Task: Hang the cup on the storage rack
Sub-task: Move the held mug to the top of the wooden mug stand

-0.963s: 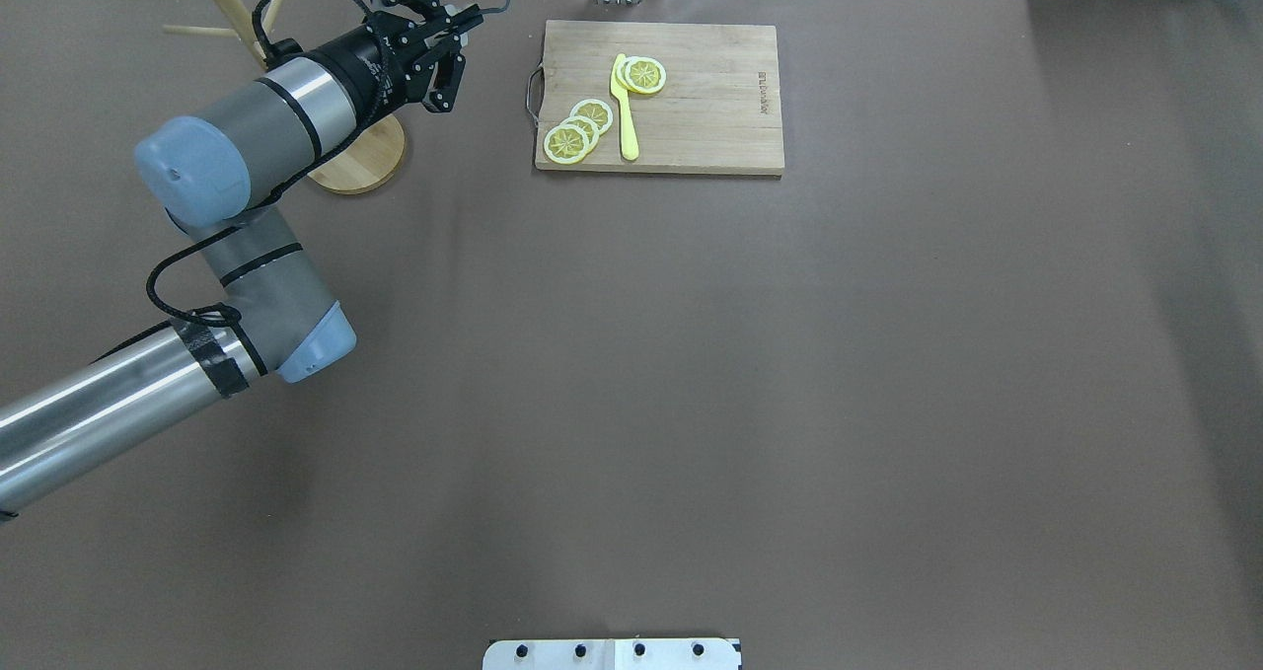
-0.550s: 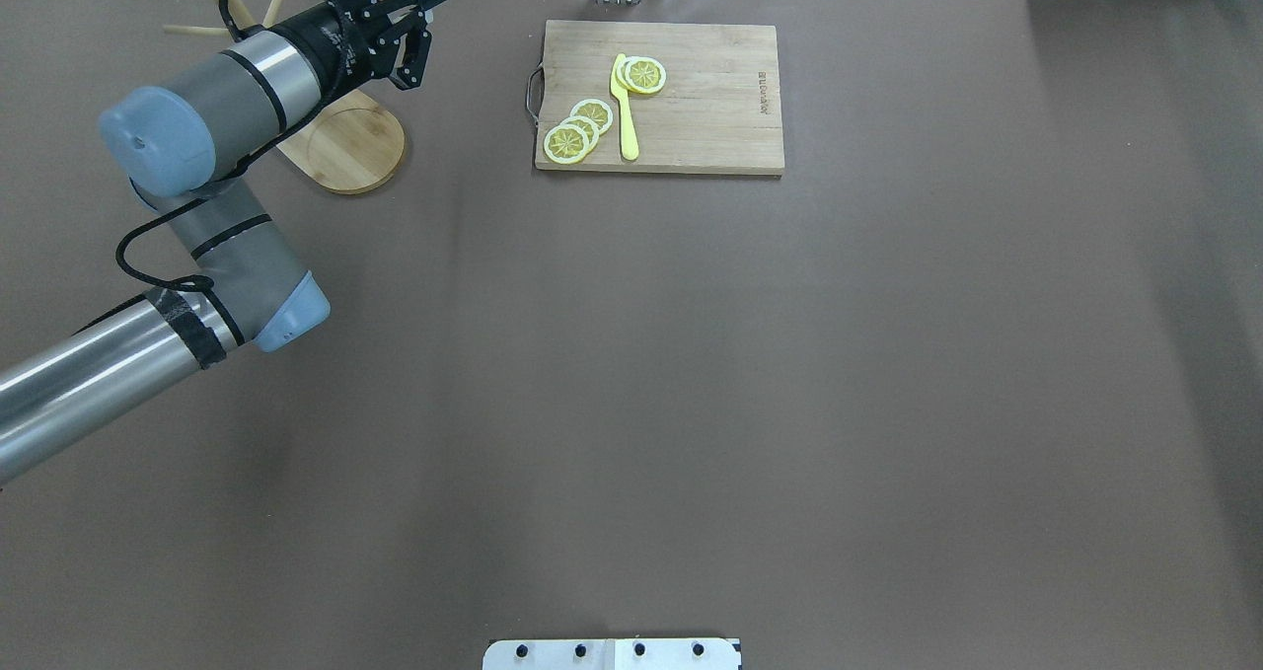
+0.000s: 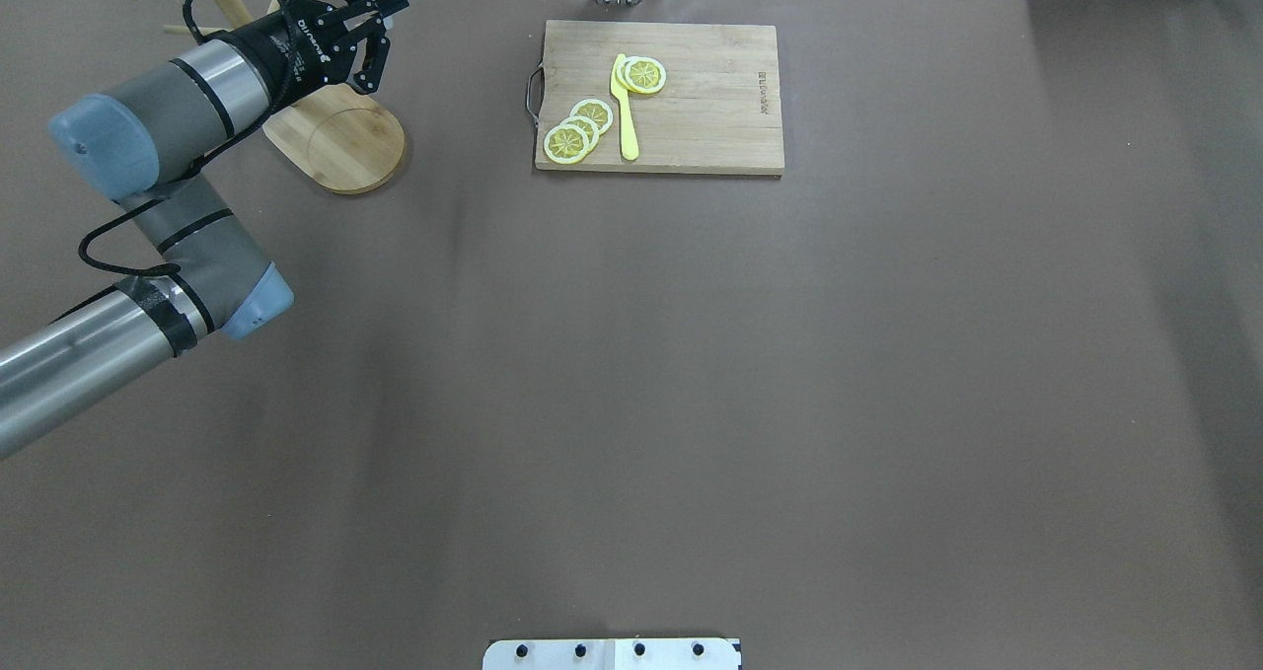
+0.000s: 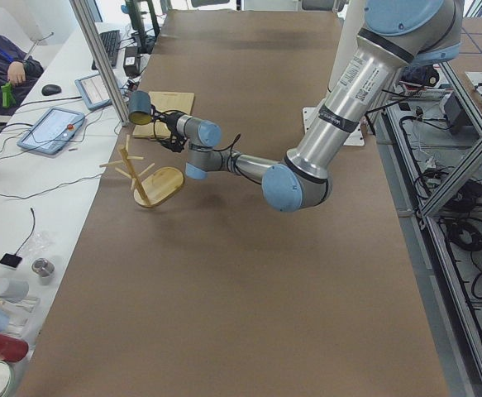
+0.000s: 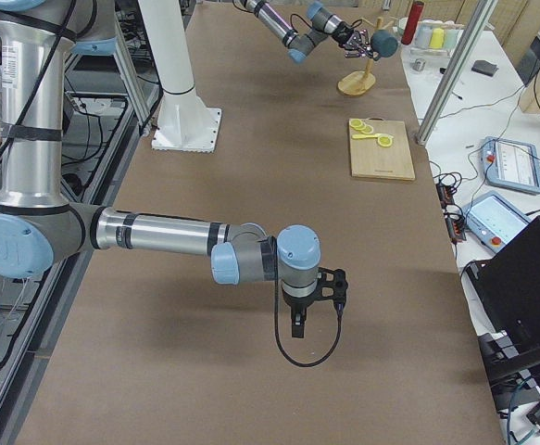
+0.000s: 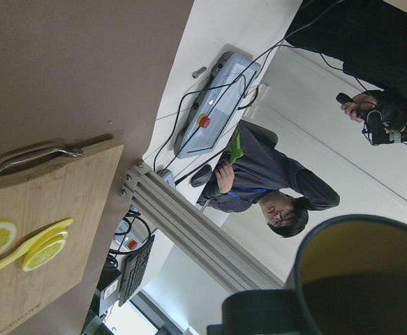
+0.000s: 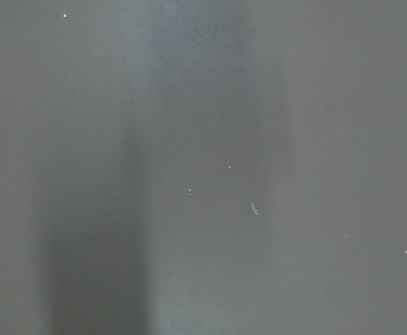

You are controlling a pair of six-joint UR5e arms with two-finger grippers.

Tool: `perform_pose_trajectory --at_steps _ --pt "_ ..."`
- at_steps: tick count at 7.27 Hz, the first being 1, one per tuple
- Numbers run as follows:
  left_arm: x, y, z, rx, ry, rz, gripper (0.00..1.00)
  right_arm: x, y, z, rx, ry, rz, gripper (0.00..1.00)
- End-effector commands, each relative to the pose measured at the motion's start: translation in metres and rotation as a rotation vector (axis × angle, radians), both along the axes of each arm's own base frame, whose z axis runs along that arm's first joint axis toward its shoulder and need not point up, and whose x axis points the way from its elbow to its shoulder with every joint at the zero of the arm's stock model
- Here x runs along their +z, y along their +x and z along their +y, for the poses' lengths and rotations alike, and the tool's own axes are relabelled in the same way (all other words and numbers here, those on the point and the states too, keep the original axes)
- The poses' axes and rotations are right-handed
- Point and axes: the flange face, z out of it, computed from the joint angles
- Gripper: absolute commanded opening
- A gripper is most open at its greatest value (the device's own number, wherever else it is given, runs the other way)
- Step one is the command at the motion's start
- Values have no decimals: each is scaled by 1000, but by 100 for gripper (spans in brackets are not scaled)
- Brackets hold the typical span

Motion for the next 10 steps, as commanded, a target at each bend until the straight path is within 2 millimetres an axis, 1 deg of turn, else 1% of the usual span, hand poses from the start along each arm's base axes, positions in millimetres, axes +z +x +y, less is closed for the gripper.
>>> perform_pose_trajectory --at_steps 1,3,5,7,9,10 --pt "31 -7 1 2 20 13 0 0 0 0 0 0 -1 100" --pt "46 -20 -8 -17 5 1 0 0 0 0 0 0 1 100" --pt "56 -42 -22 -23 -7 -21 0 0 0 0 0 0 -1 100" --pt "66 -46 -26 -26 -21 -33 0 0 0 0 0 0 -1 100" --pt "85 -47 -26 -26 -28 -39 0 0 0 0 0 0 -1 100" --pt "90 -47 -26 -27 -31 -40 0 -1 0 -1 0 2 0 100"
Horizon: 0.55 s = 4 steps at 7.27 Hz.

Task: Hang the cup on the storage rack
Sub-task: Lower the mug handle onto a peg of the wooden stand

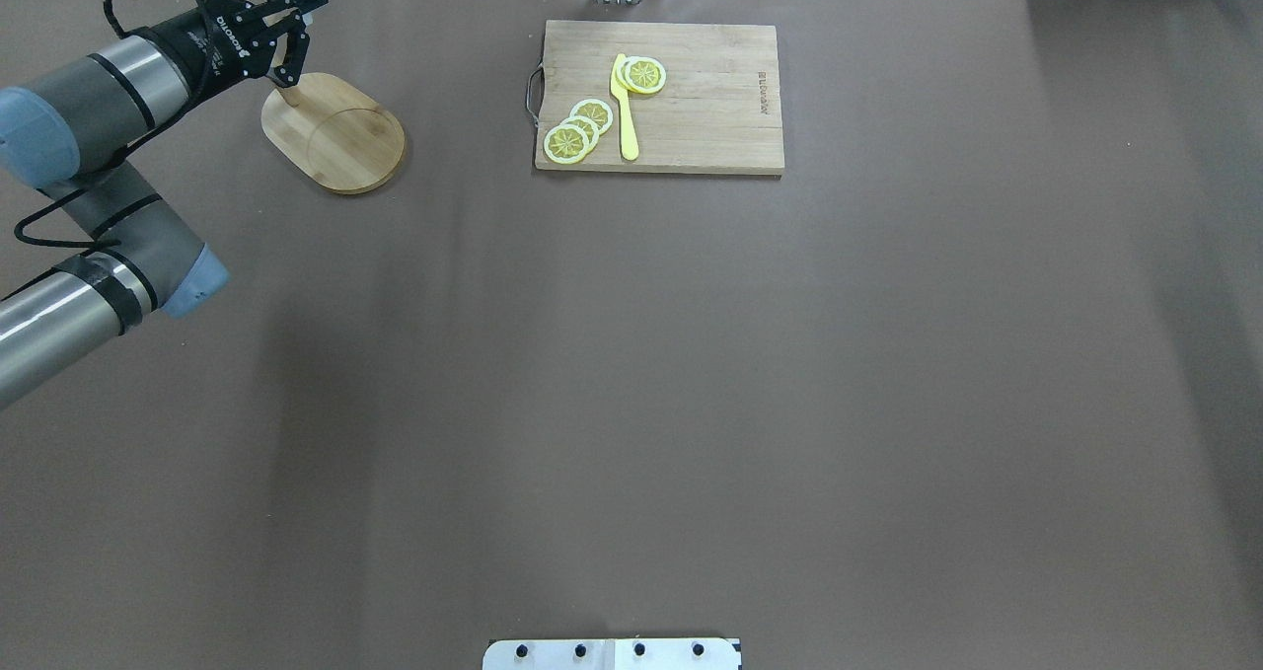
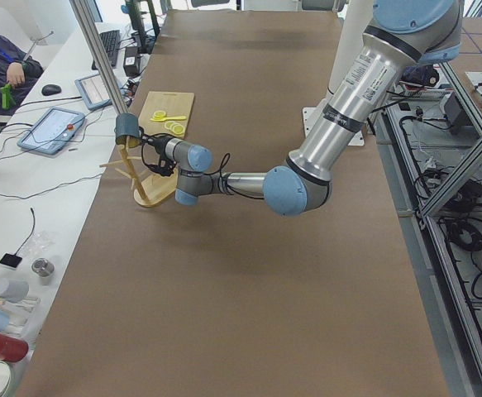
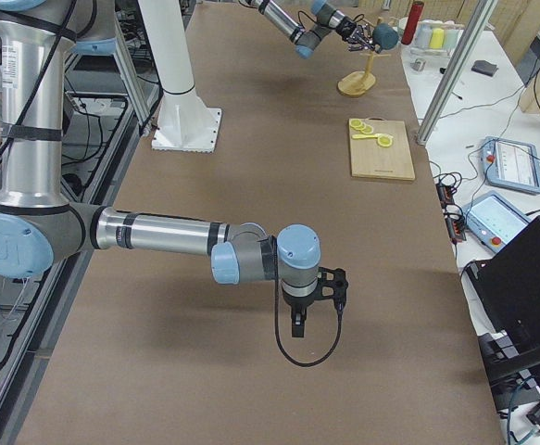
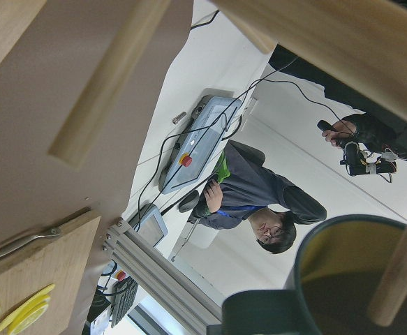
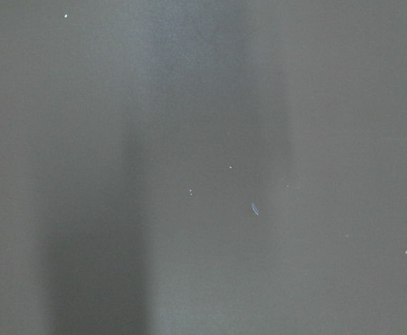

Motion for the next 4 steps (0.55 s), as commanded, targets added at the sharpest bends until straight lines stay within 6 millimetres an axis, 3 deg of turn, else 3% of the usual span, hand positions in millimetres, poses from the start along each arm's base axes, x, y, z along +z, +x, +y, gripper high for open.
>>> perform_pose_trajectory --at_steps 1,4 --pt "14 0 0 1 -13 -2 0 0 0 -1 0 1 1 100" --pt "25 -2 2 2 -9 3 0 -1 0 -1 0 3 1 100"
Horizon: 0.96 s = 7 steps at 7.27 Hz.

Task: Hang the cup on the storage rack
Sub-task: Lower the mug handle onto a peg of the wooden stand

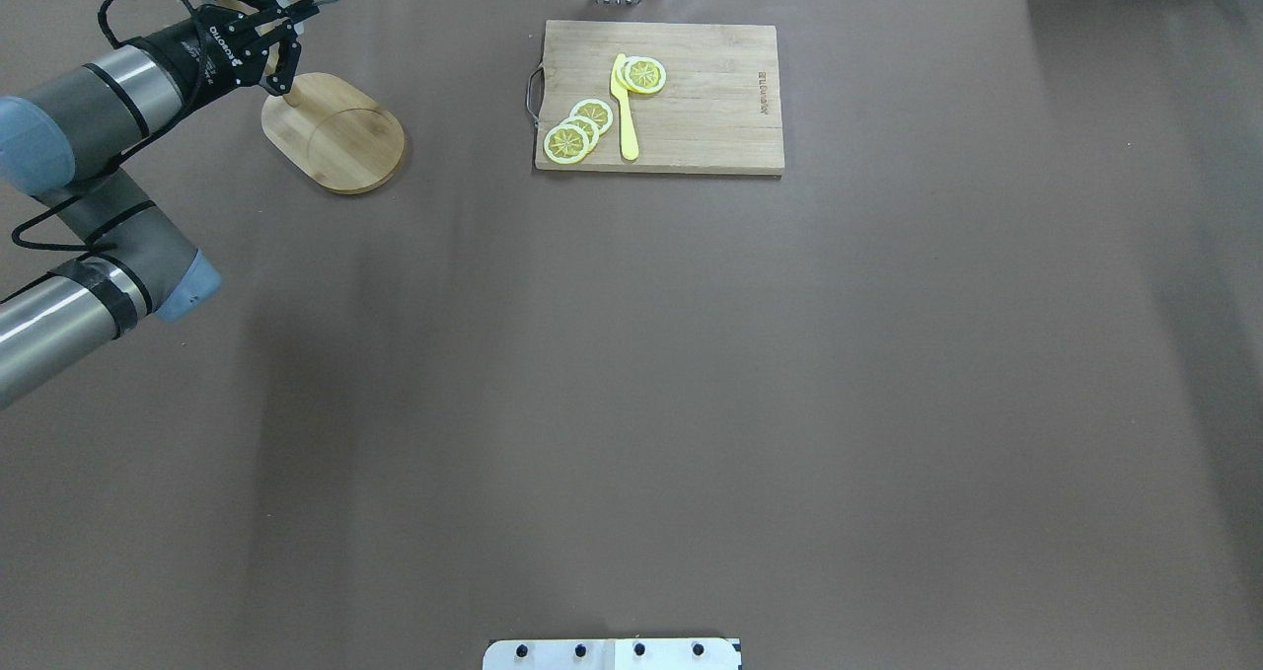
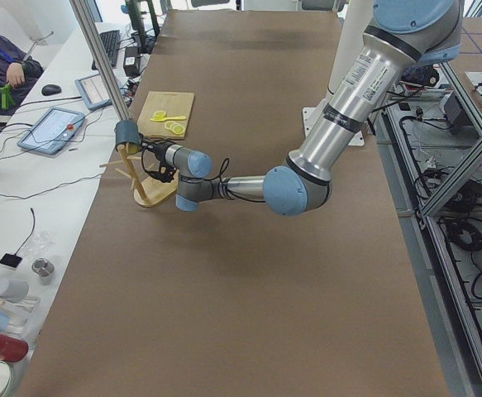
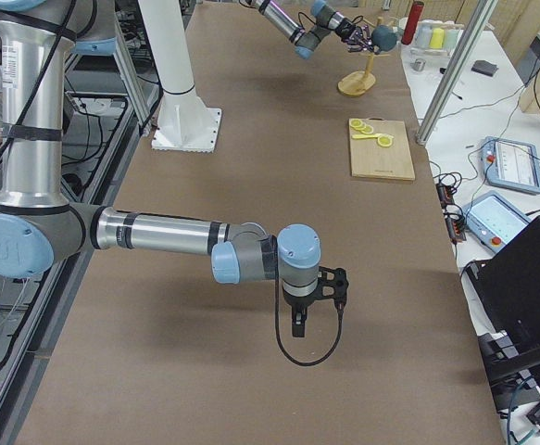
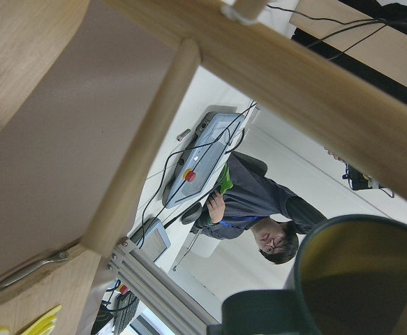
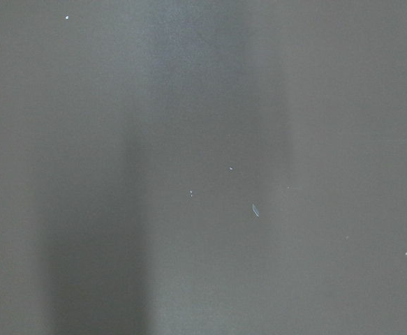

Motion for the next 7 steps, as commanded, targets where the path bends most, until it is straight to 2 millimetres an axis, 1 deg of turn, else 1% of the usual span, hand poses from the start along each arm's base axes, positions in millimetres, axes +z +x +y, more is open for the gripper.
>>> perform_pose_trajectory --at_steps 1,4,5,6,7 --pt "19 -3 5 0 14 11 0 0 0 0 0 1 1 100" --pt "21 -2 5 -4 12 10 0 -2 0 -1 0 4 -1 100" --pt "23 -1 6 -3 10 6 14 -2 0 -1 0 4 -1 100" --pt "22 0 6 -3 11 8 99 -2 0 -1 0 4 1 100" --pt "23 1 7 -2 11 6 99 -2 0 -1 1 3 0 100"
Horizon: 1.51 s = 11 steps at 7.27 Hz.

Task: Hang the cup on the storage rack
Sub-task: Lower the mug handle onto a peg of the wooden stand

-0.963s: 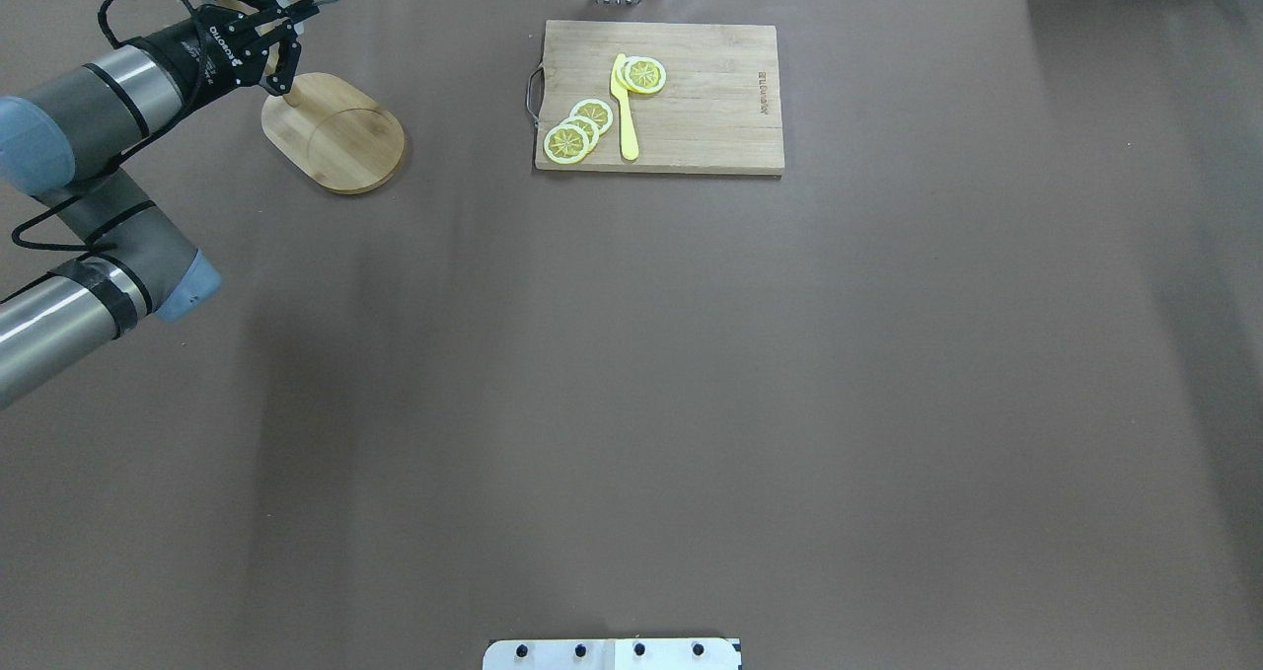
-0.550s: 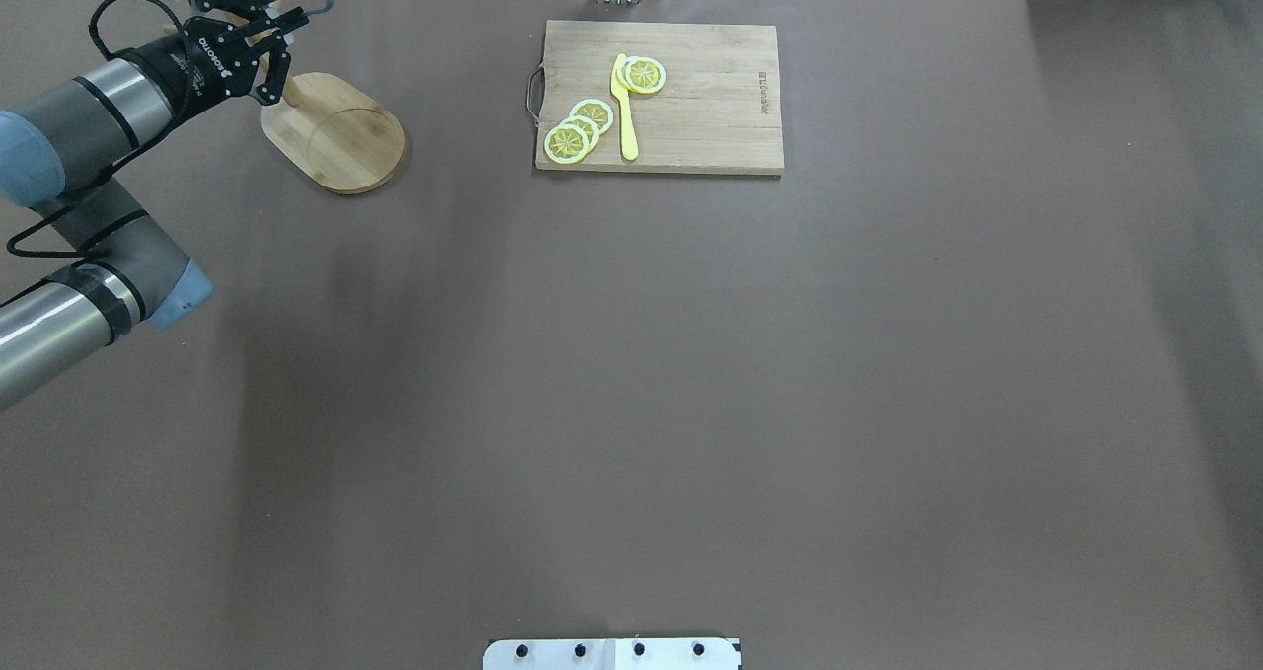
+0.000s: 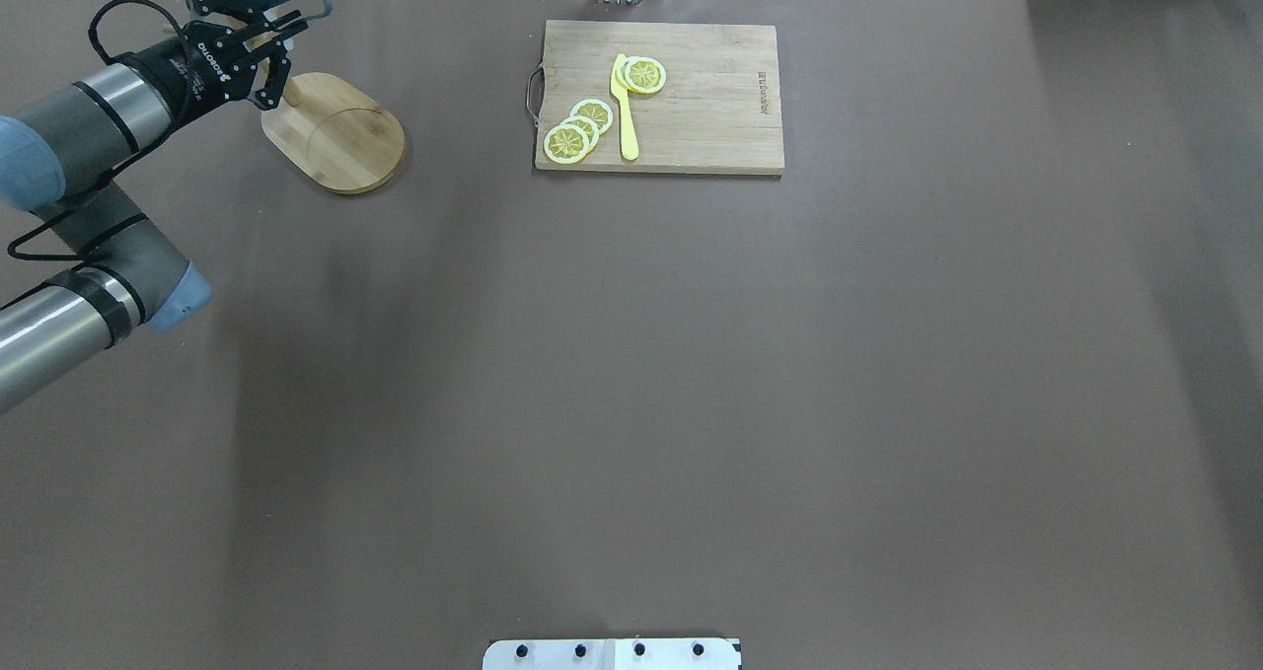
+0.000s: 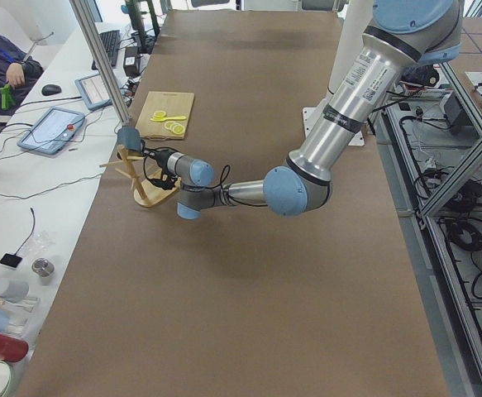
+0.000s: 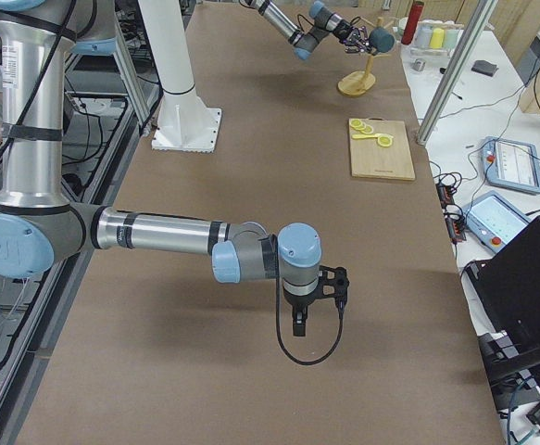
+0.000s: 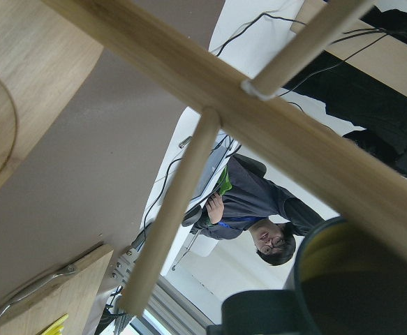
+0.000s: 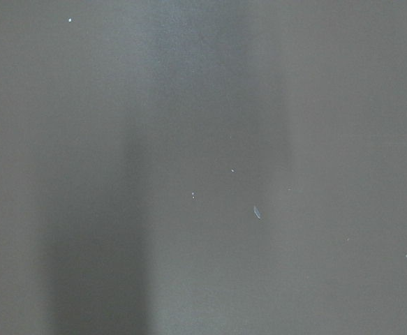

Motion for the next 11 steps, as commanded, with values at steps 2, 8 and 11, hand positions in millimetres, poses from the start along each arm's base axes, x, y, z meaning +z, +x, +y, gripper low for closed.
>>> perform_pose_trajectory --at_steps 2,8,11 --pt "-1 1 1 2 2 0 99 -1 0 -1 1 1 -1 100" --pt "-11 -22 35 11 67 38 99 1 0 0 1 -2 -1 100" --pt "-22 -41 66 16 118 70 99 3 0 1 1 -7 -1 100"
